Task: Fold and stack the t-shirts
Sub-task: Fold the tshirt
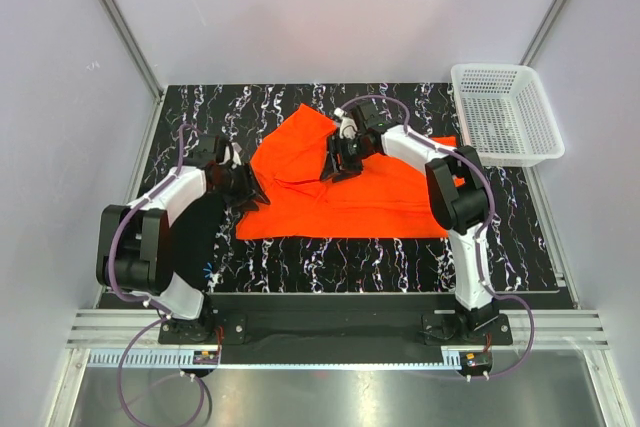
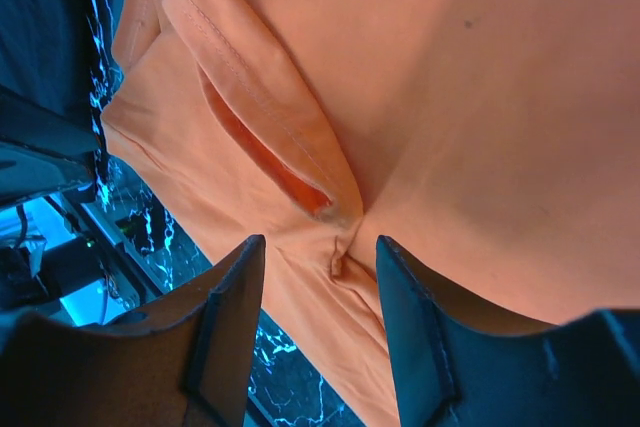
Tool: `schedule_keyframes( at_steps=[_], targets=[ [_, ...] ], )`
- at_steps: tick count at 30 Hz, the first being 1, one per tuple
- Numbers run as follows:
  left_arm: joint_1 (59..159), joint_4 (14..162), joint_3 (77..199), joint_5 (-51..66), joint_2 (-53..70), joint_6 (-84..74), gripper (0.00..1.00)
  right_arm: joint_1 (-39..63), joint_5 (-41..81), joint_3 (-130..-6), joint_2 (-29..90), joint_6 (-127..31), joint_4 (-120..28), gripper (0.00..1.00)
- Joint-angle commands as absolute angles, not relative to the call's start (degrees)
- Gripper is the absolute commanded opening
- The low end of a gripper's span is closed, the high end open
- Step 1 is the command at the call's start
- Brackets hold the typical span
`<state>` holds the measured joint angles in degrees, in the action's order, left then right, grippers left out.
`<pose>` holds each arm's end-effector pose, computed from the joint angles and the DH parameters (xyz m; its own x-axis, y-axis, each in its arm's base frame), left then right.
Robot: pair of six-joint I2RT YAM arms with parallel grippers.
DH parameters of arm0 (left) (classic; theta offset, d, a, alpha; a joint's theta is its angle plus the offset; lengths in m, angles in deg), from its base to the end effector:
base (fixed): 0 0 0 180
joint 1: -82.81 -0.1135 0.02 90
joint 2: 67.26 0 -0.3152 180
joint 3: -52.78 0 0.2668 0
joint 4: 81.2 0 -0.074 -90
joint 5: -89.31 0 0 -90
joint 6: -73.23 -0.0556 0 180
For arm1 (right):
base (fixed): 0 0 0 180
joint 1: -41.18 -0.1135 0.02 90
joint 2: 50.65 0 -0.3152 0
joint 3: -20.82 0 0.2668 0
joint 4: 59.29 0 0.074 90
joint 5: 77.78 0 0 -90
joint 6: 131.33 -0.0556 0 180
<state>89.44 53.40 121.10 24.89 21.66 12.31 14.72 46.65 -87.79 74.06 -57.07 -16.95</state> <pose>0.3094 -0.0601 0.2214 -0.9284 -0.3334 -0.1638 -0.1976 0.8166 -0.5424 0.4502 0.2592 0.1965 -0.9058 -0.2009 -0.3731 -0.4018 0.6868 0.6057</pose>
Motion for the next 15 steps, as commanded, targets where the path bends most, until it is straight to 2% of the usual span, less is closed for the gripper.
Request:
schedule_keyframes(
  at_steps=[1, 10, 13, 15],
  targets=[
    [88.52, 56.1, 120.01, 27.87, 21.86, 12.94, 0.45, 13.14, 49.04, -91.4, 75.91, -55.04, -17.56, 0.55],
    [87.38, 57.06, 117.63, 28.31, 21.86, 12.67, 0.45, 12.17, 46.15, -93.69, 78.64, -55.13, -15.62, 0.49],
    [87.03, 57.5, 116.93, 28.4, 22.3, 12.85, 0.45, 12.17, 45.27, -95.54, 79.6, -55.74, -14.66, 0.4],
    [86.94, 57.68, 116.66, 28.14, 22.3, 12.85, 0.45, 12.08, 44.04, -96.59, 79.96, -56.44, -14.3, 0.29]
  ],
)
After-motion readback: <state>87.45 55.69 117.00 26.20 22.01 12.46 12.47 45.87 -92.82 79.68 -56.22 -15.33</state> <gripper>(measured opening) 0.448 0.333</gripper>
